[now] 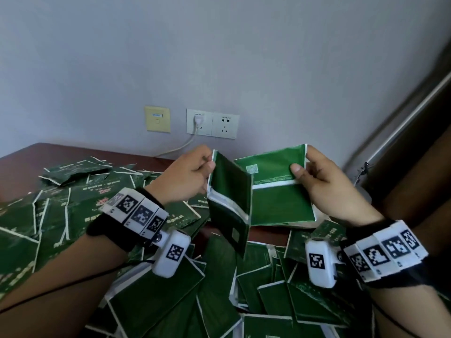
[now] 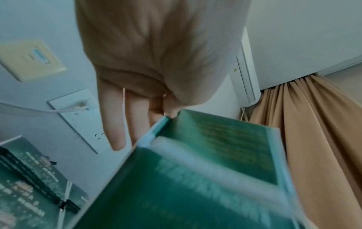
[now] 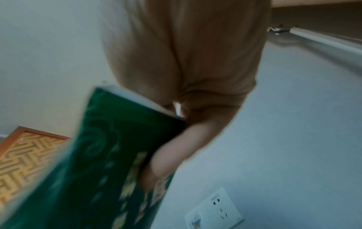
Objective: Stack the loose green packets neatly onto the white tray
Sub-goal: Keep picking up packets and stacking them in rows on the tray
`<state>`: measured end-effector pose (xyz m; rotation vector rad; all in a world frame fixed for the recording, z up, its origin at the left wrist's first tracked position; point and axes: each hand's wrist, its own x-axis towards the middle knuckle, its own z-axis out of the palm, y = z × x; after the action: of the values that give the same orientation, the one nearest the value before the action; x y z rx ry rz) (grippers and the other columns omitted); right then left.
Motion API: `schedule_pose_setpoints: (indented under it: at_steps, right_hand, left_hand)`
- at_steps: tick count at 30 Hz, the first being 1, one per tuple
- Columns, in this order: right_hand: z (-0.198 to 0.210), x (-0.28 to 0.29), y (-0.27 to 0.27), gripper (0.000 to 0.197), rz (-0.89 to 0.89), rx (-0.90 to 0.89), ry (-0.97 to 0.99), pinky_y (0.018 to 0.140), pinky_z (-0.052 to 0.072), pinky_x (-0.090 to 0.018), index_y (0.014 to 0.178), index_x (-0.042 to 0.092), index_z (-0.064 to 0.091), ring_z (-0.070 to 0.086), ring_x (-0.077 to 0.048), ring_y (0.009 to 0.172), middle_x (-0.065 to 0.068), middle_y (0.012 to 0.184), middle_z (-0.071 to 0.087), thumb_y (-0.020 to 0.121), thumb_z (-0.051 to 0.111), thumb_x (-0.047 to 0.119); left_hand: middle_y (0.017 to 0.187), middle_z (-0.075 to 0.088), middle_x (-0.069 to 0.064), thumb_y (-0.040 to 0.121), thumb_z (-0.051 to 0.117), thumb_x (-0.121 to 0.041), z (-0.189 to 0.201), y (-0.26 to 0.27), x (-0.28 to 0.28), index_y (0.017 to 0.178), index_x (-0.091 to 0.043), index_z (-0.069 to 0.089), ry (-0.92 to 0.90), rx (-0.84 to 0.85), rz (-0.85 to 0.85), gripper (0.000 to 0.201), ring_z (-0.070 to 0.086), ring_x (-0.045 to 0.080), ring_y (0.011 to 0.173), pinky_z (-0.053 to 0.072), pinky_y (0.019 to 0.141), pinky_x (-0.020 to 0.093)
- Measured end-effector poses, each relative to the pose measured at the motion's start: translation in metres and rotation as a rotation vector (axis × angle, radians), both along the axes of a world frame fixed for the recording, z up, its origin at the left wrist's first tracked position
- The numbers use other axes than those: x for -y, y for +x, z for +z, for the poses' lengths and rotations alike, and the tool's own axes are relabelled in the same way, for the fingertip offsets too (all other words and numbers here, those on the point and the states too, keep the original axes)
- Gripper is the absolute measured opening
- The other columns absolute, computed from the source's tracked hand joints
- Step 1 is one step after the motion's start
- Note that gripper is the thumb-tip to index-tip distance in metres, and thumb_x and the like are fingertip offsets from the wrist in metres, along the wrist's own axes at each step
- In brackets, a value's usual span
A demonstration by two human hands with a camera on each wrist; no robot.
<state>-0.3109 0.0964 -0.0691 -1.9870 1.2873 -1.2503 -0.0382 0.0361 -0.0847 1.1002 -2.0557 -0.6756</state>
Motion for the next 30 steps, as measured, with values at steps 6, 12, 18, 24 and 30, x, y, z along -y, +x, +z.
schedule_pose_setpoints:
  at_steps: [6, 12, 18, 24, 30]
  right_hand:
    - [-0.006, 0.007, -0.003, 0.049, -0.125, 0.316, 0.057, 0.069, 0.056, -0.033, 0.073, 0.014, 0.075, 0.063, -0.023, 0.084, -0.009, 0.088, 0.072, 0.090, 0.038, -0.013]
    - [-0.013, 0.007, -0.004, 0.026, -0.049, 0.549, 0.261, 0.065, 0.060, -0.030, 0.066, 0.005, 0.075, 0.066, -0.022, 0.084, -0.014, 0.088, 0.071, 0.083, 0.066, 0.021]
    - [-0.027, 0.008, 0.005, 0.023, -0.008, 0.281, 0.267, 0.060, 0.053, -0.022, 0.076, 0.014, 0.072, 0.067, -0.014, 0.069, -0.011, 0.089, 0.073, 0.068, 0.081, -0.005]
    - [-0.035, 0.011, -0.003, 0.033, -0.063, 0.143, 0.351, 0.082, 0.054, -0.036, 0.090, 0.014, 0.073, 0.070, -0.017, 0.081, -0.003, 0.087, 0.074, 0.068, 0.079, -0.011]
    - [-0.045, 0.018, -0.014, 0.027, -0.064, 0.136, 0.470, 0.083, 0.049, -0.031, 0.090, 0.013, 0.077, 0.070, -0.019, 0.082, -0.010, 0.090, 0.076, 0.073, 0.076, -0.009]
  left_hand:
    - [0.072, 0.042, 0.006, 0.106, 0.037, -0.019, -0.012, -0.001, 0.012, 0.095, -0.014, 0.040, 0.002, -0.163, 0.187, 0.012, 0.043, 0.019, 0.062, 0.041, 0.061, 0.035]
    - [0.075, 0.042, 0.003, 0.105, 0.039, -0.013, -0.027, -0.011, 0.021, 0.095, -0.016, 0.045, 0.218, -0.330, 0.193, 0.012, 0.036, 0.016, 0.064, 0.032, 0.056, 0.029]
    - [0.106, 0.062, 0.012, 0.104, 0.040, -0.010, -0.036, -0.023, 0.014, 0.119, -0.022, 0.045, 0.281, -0.268, 0.197, 0.020, 0.047, 0.013, 0.073, 0.040, 0.064, 0.027]
    - [0.115, 0.061, -0.002, 0.100, 0.045, -0.047, -0.036, -0.023, 0.006, 0.129, -0.016, 0.052, 0.254, -0.087, 0.129, 0.043, 0.057, 0.016, 0.109, 0.041, 0.085, 0.029]
    - [0.098, 0.076, 0.012, 0.075, 0.083, -0.028, -0.035, -0.016, 0.006, 0.103, -0.005, 0.074, 0.591, 0.031, -0.192, 0.037, 0.073, 0.032, 0.094, 0.057, 0.090, 0.048]
